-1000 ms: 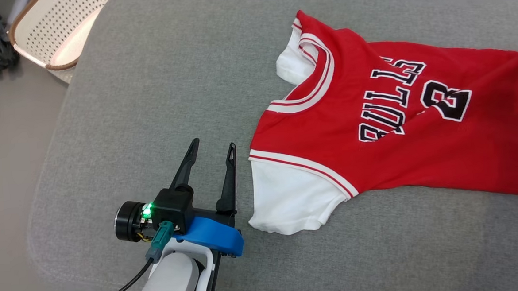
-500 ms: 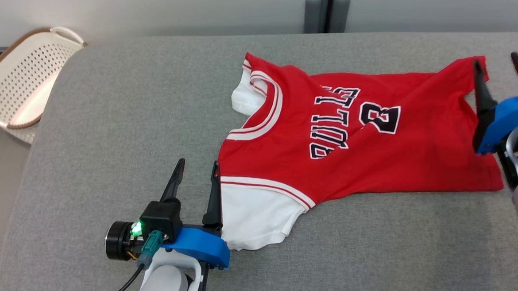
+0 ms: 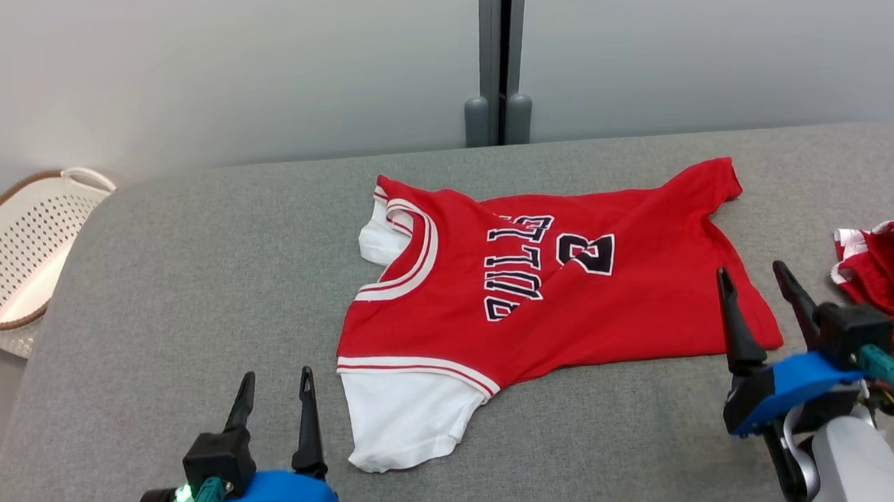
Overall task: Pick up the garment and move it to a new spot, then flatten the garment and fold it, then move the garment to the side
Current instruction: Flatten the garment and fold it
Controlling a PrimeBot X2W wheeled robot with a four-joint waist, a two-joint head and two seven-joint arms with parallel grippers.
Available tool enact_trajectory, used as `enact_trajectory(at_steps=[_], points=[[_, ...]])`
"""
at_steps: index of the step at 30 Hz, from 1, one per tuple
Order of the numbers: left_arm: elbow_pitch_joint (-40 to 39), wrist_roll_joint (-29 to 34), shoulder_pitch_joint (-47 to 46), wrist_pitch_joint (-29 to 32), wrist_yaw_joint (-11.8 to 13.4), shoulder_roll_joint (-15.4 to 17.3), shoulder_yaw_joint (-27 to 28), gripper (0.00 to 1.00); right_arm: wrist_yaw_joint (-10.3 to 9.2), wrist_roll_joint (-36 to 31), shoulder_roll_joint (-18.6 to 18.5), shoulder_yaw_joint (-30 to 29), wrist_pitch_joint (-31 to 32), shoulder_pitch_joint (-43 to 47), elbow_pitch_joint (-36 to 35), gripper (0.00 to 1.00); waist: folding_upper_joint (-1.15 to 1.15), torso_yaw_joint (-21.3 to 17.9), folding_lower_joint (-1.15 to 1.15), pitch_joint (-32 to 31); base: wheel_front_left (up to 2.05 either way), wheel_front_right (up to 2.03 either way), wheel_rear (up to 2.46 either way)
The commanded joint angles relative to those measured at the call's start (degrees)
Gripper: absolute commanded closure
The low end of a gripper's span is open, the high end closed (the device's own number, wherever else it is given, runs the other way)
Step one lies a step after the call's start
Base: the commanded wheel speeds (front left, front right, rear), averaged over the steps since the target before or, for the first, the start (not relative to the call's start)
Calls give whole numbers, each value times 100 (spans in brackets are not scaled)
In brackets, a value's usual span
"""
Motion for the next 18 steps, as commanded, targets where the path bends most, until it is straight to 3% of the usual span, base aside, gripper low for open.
enact_trajectory(at_steps=[1, 18], points=[[-1, -38, 99, -28, 17, 19, 47, 0, 1, 55, 36, -29, -28, 261, -149, 0, 0, -50, 2, -94, 0, 0, 0], [-19, 17, 473, -28, -53, 15, 115, 0, 1, 726, 97, 356, 22, 1432, -1008, 0, 0, 9, 2, -251, 0, 0, 0]])
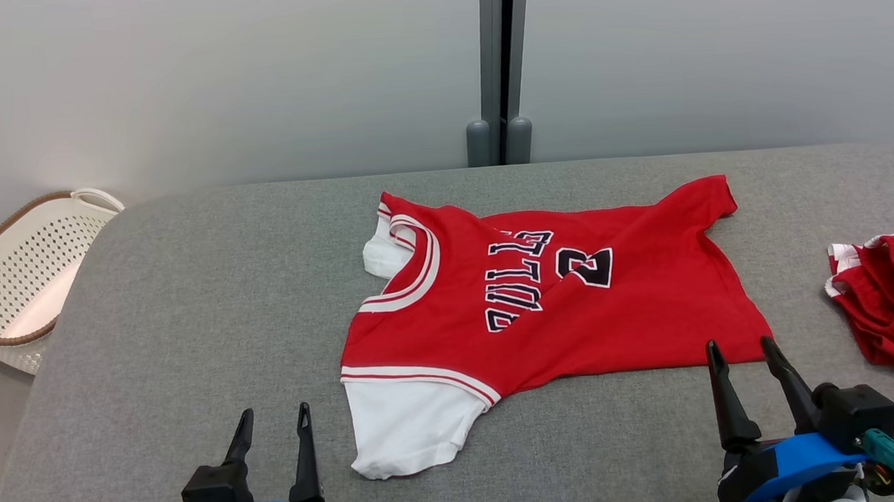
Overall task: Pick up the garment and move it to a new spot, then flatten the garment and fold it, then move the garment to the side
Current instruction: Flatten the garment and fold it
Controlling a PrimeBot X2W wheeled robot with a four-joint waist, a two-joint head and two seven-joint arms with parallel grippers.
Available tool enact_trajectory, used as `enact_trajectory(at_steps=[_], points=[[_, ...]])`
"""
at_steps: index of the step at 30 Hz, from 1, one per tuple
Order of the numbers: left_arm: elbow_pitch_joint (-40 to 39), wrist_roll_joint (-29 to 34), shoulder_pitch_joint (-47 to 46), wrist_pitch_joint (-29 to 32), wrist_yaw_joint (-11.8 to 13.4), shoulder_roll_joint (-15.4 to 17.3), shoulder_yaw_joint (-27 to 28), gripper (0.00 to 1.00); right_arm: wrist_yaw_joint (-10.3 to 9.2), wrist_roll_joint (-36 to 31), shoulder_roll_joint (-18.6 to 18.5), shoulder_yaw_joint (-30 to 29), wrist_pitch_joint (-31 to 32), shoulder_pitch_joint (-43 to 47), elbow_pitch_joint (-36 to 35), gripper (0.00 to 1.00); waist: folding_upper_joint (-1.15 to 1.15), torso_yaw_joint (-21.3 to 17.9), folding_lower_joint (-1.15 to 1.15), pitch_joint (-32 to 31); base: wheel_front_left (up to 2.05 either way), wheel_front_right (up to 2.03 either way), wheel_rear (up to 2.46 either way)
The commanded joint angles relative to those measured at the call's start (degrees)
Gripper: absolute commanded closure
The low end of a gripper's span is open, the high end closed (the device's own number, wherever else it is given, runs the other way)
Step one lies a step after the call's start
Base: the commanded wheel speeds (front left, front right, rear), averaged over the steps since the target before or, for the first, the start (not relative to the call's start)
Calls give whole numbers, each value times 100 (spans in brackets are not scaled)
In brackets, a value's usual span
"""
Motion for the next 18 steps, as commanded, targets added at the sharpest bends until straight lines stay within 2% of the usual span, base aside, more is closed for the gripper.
enact_trajectory(at_steps=[1, 13, 18], points=[[-18, 23, 36, -30, 4, 13, 7, 0, 1, 51, -2, 7, 12, 103, -32, 0, 0, 2, 0, 0, 0, 0, 0], [45, -41, 2, -5, -79, -16, -17, 0, 1, 2, -1, -46, 95, 157, -87, 0, 0, 6, 0, 29, 0, 0, 0], [261, -223, 94, 480, -244, -76, -149, 0, 1, -3, -1, -73, 94, 147, -66, 0, 0, -20, 0, 71, 0, 0, 0]])
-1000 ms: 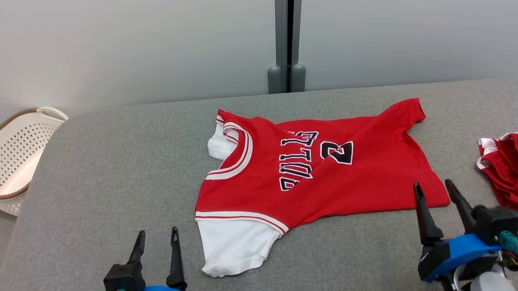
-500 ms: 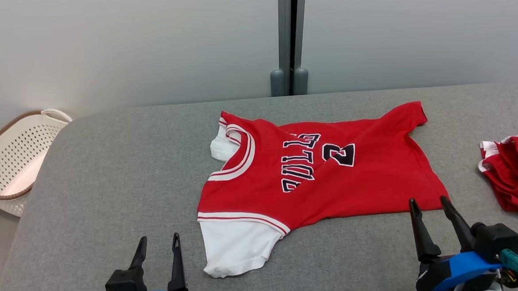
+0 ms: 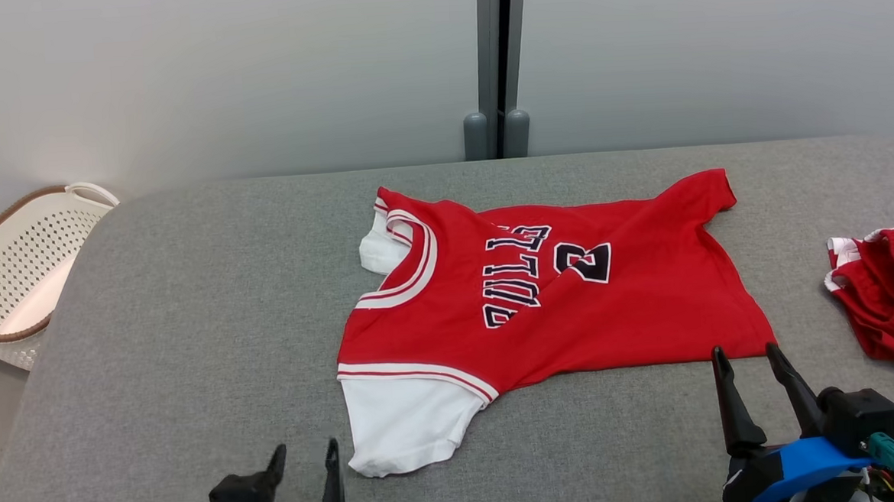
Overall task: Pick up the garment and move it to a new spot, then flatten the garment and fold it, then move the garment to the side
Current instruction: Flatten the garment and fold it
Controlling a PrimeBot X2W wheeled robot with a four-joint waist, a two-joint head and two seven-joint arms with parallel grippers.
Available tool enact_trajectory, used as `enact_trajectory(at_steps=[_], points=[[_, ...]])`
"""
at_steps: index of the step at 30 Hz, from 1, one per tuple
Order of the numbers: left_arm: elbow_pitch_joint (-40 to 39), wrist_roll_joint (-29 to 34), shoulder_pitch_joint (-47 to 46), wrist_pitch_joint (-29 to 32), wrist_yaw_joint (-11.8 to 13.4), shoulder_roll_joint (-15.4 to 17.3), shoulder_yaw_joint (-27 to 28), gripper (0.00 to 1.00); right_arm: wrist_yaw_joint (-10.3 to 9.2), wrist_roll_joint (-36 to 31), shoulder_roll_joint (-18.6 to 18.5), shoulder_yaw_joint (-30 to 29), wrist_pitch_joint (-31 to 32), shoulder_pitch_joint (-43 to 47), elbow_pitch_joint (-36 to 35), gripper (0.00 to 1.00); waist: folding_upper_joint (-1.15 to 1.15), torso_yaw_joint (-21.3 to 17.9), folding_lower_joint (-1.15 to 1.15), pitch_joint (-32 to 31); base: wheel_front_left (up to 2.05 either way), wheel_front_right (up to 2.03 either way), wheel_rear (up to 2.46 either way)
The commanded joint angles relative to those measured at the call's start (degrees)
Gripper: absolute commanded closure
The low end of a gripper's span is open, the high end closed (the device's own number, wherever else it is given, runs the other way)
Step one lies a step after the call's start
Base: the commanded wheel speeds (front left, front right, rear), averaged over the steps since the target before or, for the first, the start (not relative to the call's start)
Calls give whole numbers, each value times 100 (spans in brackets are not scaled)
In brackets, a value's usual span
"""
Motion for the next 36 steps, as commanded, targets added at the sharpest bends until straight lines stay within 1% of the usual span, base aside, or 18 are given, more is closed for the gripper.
enact_trajectory(at_steps=[1, 4, 7, 11, 19, 20, 21, 22, 23, 25, 27, 28, 31, 36], points=[[86, -79, 81, 223, -71, -33, -66, 0, 1, -12, -1, -12, -8, 57, 0, 0, 0, -20, 0, 22, 0, 0, 0], [200, -268, 84, 557, -195, -102, -135, 0, 1, -16, -1, -5, -12, 37, 5, 0, 0, -80, 0, 74, 0, 0, 0], [294, -427, 60, 722, -253, -160, -151, 0, 1, -12, -2, 3, -9, 2, 5, 0, 0, -156, 0, 147, 0, 0, 0], [414, -610, -63, 751, -301, -220, -102, 0, 1, -18, -2, -4, -10, -70, 2, 0, 0, -280, 0, 251, 0, 0, 0], [894, -934, -303, 698, -286, -279, 31, 0, 1, -61, -2, -30, -8, -184, 24, 0, 0, -554, 0, 442, 0, 0, 0], [950, -951, -329, 703, -295, -284, 23, 5, 1, -62, -2, -36, -8, -190, 22, 0, 0, -584, 0, 465, 0, 0, 0], [1007, -977, -357, 702, -314, -291, 12, 19, 1, -66, -2, -51, -12, -197, 23, 0, 0, -603, 0, 483, 0, 0, 0], [1069, -1031, -379, 731, -333, -300, 6, 43, 1, -78, -2, -72, -16, -204, 25, 0, 0, -617, 0, 498, 0, 0, 0], [1121, -1062, -394, 748, -362, -306, -4, 59, 1, -83, -2, -85, -18, -209, 30, 0, 0, -626, 0, 509, 0, 0, 0], [1189, -1082, -439, 744, -374, -324, -60, 74, 1, -87, -2, -116, -24, -222, 43, 0, 0, -632, 0, 530, 0, 0, 0], [1175, -1123, -509, 654, -401, -334, -77, 96, 1, -103, -2, -171, -28, -233, 72, 0, 0, -608, 0, 545, 0, 0, 0], [1169, -1124, -549, 611, -407, -335, -91, 100, 1, -135, -3, -218, -8, -248, 103, 0, 0, -583, 0, 552, 0, 0, 0], [1113, -1078, -637, 499, -399, -334, -129, 100, 1, -269, -5, -483, 121, -344, 262, 0, 0, -474, 0, 563, 0, 0, 0], [855, -1021, -756, 286, -334, -296, -107, 100, 1, -764, -2, -1192, 458, -737, 730, 0, 0, -212, 0, 593, 0, 0, 0]])
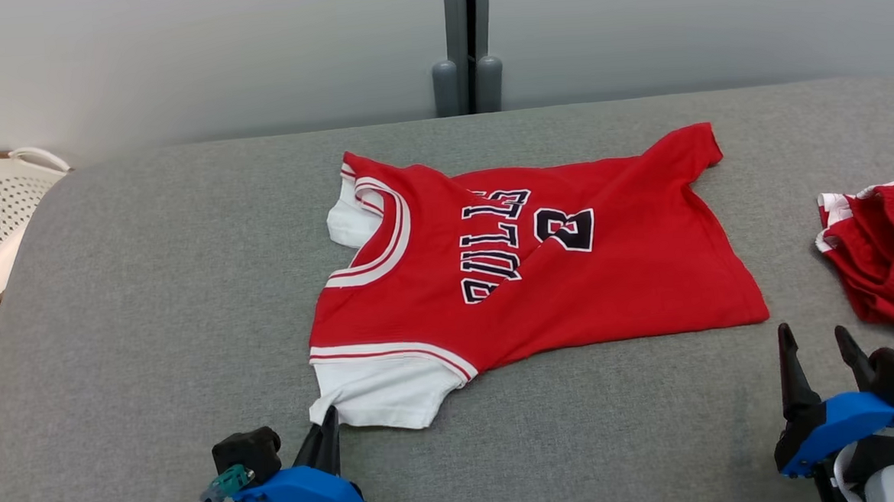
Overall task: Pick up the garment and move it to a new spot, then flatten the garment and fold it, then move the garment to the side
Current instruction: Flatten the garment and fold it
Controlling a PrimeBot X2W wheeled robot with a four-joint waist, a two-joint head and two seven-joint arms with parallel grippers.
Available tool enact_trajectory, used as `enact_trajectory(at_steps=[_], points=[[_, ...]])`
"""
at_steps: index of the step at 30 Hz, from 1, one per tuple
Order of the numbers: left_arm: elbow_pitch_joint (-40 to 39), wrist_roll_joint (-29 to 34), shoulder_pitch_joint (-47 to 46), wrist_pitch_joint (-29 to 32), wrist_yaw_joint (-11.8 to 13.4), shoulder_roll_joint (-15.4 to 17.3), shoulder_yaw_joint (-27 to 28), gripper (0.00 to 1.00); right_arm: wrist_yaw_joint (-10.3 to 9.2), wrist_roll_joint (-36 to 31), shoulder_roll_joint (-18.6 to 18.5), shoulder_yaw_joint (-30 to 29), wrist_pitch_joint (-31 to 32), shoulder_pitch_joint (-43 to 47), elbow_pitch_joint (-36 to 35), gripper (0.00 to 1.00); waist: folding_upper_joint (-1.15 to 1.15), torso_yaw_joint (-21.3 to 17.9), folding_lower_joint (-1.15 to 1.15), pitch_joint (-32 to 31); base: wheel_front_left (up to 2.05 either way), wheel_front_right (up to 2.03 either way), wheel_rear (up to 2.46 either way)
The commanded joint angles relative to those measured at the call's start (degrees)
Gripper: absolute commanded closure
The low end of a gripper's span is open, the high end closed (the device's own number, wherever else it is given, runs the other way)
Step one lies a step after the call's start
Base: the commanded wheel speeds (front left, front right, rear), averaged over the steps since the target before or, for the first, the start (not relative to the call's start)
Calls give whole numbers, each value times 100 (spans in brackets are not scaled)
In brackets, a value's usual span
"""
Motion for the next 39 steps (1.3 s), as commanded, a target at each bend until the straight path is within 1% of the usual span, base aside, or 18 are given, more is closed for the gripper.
enact_trajectory(at_steps=[1, 5, 10, 11, 12, 14, 15, 18, 19, 20, 22, 23, 24, 27, 32, 36, 39], points=[[-149, 56, -105, -77, 50, 54, 13, 100, 2, -250, -3, -255, 164, -266, 248, 0, -1, 164, 0, 61, 0, 0, 0], [-418, 91, -141, -103, 92, 97, -6, 100, 2, -637, -4, -720, 342, -724, 805, 0, -1, 398, 0, 135, 0, 0, 0], [-694, 100, -142, -46, 125, 113, -58, 100, 2, -1280, -2, -1260, 583, -1237, 1535, 0, -1, 628, 0, 255, 0, 0, 0], [-732, 98, -133, -42, 129, 119, -64, 100, 2, -1376, -3, -1326, 631, -1312, 1683, 0, -1, 658, 0, 274, 0, 0, 0], [-732, 98, -133, -42, 129, 119, -64, 100, 2, -1376, -3, -1326, 631, -1312, 1683, 0, -1, 658, 0, 274, 0, 0, 0], [-804, 101, -111, -31, 148, 127, -76, 100, 2, -1505, -4, -1430, 657, -1480, 1951, 0, -1, 703, 0, 310, 0, 0, 0], [-845, 94, -80, -33, 163, 135, -82, 100, 2, -1623, -5, -1503, 664, -1596, 2199, 0, -1, 724, 0, 330, 0, 0, 0], [-886, 78, -48, -22, 178, 151, -89, 100, 2, -1749, -5, -1582, 659, -1739, 2544, 0, -1, 732, 0, 340, 0, 0, 0], [-897, 73, -38, -22, 187, 154, -89, 100, 2, -1752, -4, -1590, 664, -1795, 2661, 13, -1, 729, 0, 338, 0, 0, 0], [-907, 65, -32, -28, 198, 155, -87, 100, 2, -1743, -4, -1589, 676, -1837, 2798, 48, -1, 722, 0, 336, 0, 0, 0], [-924, 53, -20, -48, 210, 158, -85, 100, 3, -1697, 10, -1525, 655, -1899, 3053, 69, -1, 694, 0, 319, 0, 0, 0], [-935, 50, -16, -61, 214, 158, -88, 100, 4, -1655, 13, -1491, 599, -1946, 3171, 87, -1, 673, 0, 309, 0, 0, 0], [-943, 39, -13, -74, 219, 155, -87, 100, 4, -1614, 13, -1468, 518, -1981, 3243, 100, -1, 650, 0, 296, 0, 0, 0], [-955, 46, -5, -87, 216, 161, -106, 100, 3, -1604, 4, -1403, 355, -2038, 3377, 100, -1, 603, 0, 262, 0, 0, 0], [-1018, 57, -44, -152, 210, 194, -122, 100, 3, -1384, -5, -1174, -137, -2279, 3621, 100, -1, 465, 0, 144, 0, 0, 0], [-1179, 18, -143, -214, 175, 217, -89, 100, 3, -949, -5, -847, -417, -2457, 3713, 100, -1, 345, 0, -22, 0, 0, 0], [-1401, -82, -237, -265, 113, 234, 10, 100, 3, -498, -5, -448, -505, -2521, 3546, 100, -1, 245, 0, -188, 0, 0, 0]])
